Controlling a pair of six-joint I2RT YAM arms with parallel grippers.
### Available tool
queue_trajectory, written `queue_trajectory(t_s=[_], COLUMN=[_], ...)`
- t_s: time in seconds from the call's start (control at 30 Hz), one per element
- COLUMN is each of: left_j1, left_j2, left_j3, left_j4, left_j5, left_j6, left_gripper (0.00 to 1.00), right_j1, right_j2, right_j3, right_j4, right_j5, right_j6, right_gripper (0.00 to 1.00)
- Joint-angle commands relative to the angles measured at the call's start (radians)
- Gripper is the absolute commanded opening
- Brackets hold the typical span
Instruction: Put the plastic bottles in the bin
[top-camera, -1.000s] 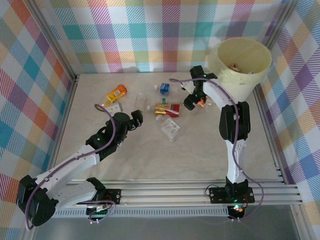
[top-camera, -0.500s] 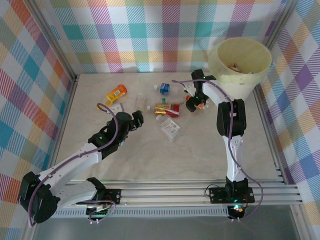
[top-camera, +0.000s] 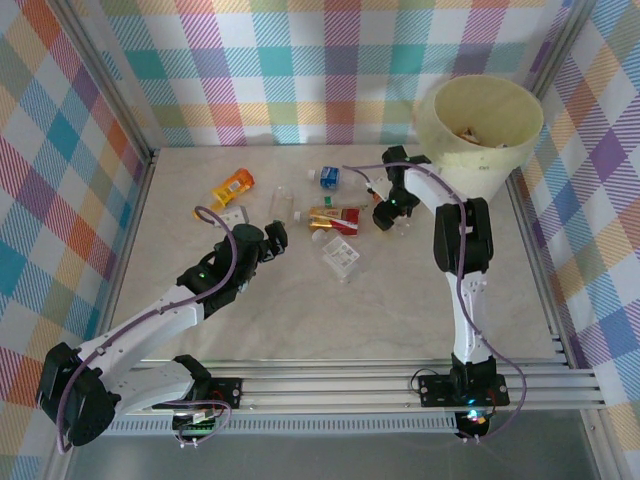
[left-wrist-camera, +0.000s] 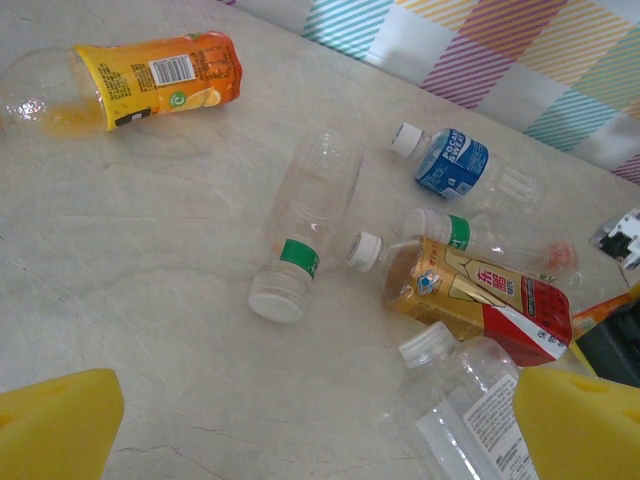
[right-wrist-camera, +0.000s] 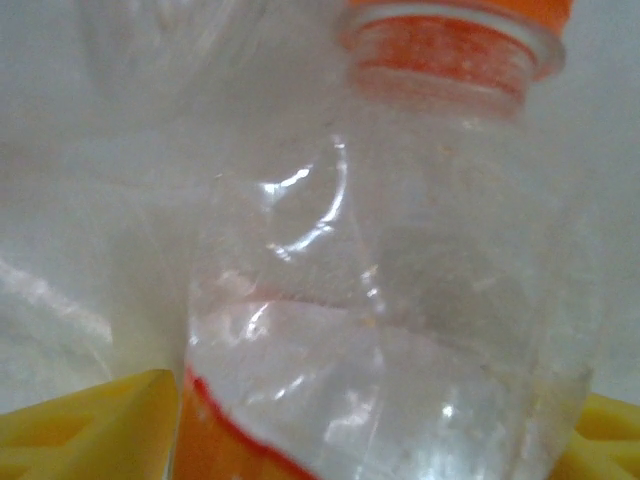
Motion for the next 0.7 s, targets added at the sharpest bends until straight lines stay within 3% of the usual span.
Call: queue_trajectory(t_s=[0.0,0.33,0.67], left_j1=[0.008,0.009,0.009], left_j2=[-0.029,-0.038,0.019], left_j3=[-0.002,-0.014,0.021], left_j4=[-0.008,0.078,0.193], left_j5=[0.0,0.138,0.368], left_j6=[-0.008,0.056,0.128], left_gripper=[1.0,1.0,1.0], right_j1=[0.007,0.016,0.053], right_j2=[-0.06,-0.265,-0.565], right_j3=[-0.037,-0.233,-0.439], right_j4=[0.015,0.166,0.32], right_j5=[-0.02,0.015,-0.096], right_j6=[-0.029,0.041,0.173], right_gripper=[0.7,0.44,0.35])
